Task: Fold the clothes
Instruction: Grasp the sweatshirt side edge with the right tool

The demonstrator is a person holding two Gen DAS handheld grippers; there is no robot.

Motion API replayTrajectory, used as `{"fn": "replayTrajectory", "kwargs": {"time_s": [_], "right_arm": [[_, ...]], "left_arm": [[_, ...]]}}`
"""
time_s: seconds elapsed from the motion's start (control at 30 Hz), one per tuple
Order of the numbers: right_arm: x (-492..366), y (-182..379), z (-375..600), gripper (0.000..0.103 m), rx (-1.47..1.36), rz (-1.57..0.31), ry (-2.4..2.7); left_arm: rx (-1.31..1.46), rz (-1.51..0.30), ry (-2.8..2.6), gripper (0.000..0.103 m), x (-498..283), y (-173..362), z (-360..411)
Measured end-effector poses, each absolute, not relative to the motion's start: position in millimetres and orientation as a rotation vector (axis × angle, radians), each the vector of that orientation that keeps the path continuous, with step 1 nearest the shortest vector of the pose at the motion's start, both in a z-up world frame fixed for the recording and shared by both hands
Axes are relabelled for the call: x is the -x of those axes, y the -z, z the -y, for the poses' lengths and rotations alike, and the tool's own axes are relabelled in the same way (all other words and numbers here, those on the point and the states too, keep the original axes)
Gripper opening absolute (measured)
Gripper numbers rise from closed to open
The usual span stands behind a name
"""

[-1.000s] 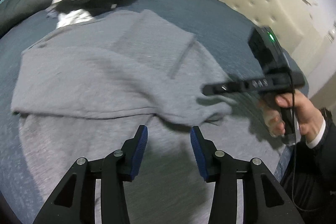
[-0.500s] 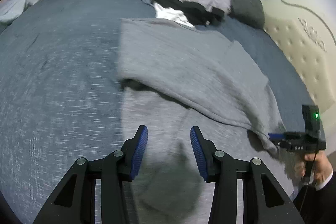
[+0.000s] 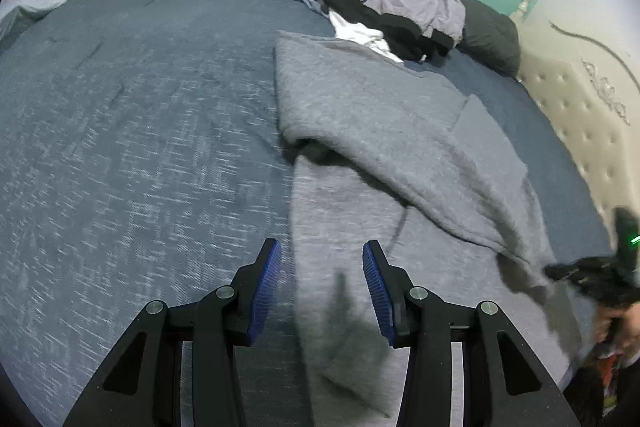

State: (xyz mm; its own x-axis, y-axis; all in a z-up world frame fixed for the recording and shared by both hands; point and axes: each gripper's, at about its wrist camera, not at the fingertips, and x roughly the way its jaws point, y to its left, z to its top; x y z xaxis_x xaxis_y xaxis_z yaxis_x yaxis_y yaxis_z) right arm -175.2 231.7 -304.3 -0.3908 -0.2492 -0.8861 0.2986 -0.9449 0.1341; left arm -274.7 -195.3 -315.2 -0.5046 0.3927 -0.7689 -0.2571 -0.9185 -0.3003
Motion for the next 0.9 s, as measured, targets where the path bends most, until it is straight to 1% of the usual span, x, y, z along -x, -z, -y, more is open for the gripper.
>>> {"fn": "replayTrajectory", "kwargs": {"time_s": [0.2, 0.4, 0.73, 0.9], "right_arm": [[177, 256, -267, 0.003, -1.415, -0.081, 2.457], [184, 230, -285, 0.003, -1.388, -0.091, 2.503], [199, 222, -333, 0.003, -1.408, -0.032, 2.568], [203, 218, -356, 0.003, -1.412, -0.003, 2.637]], "left_arm": [[1.335, 0.174, -2.455, 0.046, 298, 323, 193], [1.374, 0.151, -2.453, 0.046, 323, 330, 176], [1.363, 0.071, -2.433, 0.046, 346, 328, 145], [1.356, -0.03, -2.418, 0.046, 350, 330, 127]]}}
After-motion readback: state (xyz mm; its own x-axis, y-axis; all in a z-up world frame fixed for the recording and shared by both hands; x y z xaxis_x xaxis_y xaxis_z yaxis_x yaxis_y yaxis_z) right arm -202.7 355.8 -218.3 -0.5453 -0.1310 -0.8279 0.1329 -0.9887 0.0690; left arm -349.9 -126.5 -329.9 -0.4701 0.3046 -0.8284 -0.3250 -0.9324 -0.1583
